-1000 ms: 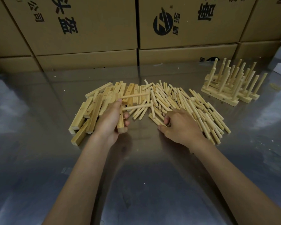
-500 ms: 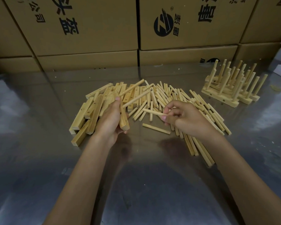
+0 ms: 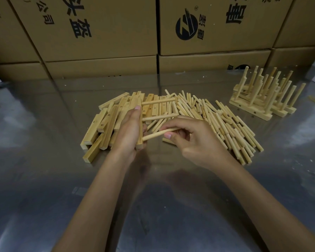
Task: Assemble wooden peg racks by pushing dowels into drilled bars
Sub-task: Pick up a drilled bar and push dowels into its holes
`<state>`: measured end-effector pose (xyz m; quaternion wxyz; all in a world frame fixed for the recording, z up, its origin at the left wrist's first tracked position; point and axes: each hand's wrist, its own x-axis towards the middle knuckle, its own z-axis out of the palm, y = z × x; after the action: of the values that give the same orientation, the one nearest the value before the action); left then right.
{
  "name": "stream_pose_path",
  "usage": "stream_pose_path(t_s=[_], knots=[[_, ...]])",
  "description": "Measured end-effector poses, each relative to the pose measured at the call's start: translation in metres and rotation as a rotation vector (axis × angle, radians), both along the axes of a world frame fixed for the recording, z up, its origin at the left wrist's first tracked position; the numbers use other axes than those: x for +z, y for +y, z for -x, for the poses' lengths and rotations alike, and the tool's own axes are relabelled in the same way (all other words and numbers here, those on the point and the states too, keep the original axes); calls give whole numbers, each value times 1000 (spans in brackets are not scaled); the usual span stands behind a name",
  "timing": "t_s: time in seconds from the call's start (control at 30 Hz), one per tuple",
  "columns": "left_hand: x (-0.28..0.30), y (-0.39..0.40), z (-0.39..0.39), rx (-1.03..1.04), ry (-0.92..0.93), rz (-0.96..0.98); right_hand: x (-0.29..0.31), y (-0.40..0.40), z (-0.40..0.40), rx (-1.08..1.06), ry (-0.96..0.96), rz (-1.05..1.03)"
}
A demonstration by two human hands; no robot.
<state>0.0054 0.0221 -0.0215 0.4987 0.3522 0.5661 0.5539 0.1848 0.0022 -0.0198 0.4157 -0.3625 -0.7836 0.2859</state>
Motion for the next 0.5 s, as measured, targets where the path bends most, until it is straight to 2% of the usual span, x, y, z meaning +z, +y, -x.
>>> stream_pose_path(t_s=[0.2, 0.37, 0.5], knots=[[1, -1, -5, 2, -98, -31, -5, 0, 2, -20, 50, 77], [0, -2, -7, 19, -51, -136, -7, -1, 5, -31, 77, 126], [-2, -2, -7, 12, -4, -147, -7, -2, 5, -25, 65, 146]])
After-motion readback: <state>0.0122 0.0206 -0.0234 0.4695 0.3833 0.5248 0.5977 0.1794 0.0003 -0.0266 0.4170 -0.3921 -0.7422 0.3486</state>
